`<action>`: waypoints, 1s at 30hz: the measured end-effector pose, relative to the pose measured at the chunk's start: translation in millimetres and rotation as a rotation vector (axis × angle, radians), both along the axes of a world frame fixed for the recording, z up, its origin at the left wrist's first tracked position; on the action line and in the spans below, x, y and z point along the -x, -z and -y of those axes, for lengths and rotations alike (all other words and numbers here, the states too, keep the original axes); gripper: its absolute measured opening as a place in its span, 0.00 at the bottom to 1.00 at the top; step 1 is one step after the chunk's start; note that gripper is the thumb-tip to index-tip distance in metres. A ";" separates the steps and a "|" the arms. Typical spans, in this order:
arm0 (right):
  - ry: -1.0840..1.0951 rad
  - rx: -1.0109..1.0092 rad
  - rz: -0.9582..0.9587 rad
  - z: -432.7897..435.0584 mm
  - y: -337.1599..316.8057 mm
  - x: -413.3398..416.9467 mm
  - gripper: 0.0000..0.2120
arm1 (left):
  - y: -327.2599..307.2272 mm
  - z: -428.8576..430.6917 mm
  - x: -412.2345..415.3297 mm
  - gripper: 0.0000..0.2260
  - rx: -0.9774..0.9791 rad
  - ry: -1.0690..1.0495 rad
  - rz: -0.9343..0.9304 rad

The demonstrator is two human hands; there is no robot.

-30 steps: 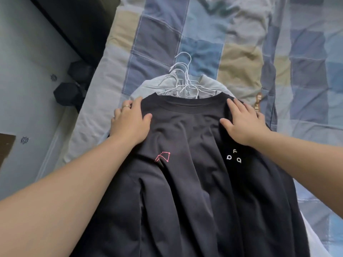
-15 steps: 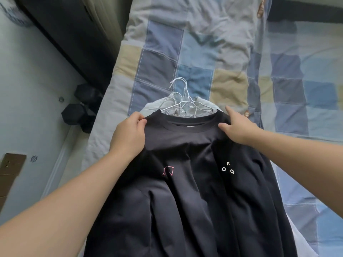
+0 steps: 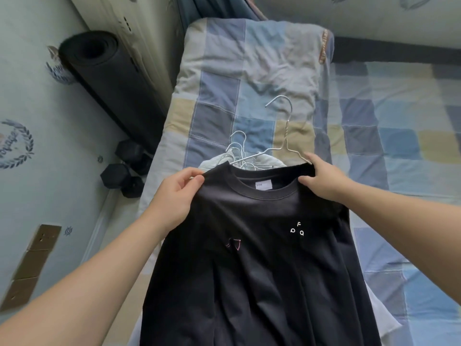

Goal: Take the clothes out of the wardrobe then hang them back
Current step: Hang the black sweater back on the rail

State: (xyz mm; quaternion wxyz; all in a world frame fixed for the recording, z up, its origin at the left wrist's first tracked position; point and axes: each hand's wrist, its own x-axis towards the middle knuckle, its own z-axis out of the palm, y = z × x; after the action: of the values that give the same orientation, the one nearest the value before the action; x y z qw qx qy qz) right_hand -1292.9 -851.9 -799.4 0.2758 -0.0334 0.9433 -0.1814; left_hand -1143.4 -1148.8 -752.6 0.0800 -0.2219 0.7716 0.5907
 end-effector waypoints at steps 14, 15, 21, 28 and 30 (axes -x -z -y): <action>0.052 0.119 -0.344 -112.9 -179.5 -93.6 0.09 | -116.0 -61.7 -6.9 0.05 0.256 0.297 -0.037; 0.086 0.139 -0.352 -126.2 -197.2 -105.2 0.08 | -129.8 -75.5 -8.3 0.05 0.265 0.314 -0.077; 0.264 0.204 -0.453 -206.7 -289.9 -193.6 0.06 | -210.7 -173.4 -25.6 0.07 0.309 0.449 -0.331; 0.609 0.245 -0.695 -317.7 -359.6 -332.3 0.04 | -283.7 -317.4 -52.8 0.06 0.285 0.674 -0.548; 0.700 0.223 -0.727 -354.2 -368.8 -375.4 0.04 | -300.7 -368.6 -67.9 0.07 0.294 0.762 -0.594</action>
State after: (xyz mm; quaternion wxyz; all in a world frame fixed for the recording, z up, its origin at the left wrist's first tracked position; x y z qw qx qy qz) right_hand -917.4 -497.7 -430.6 -0.1524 0.1942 0.9079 -0.3388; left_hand -1075.5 -780.2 -451.9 0.0347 0.2444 0.8624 0.4421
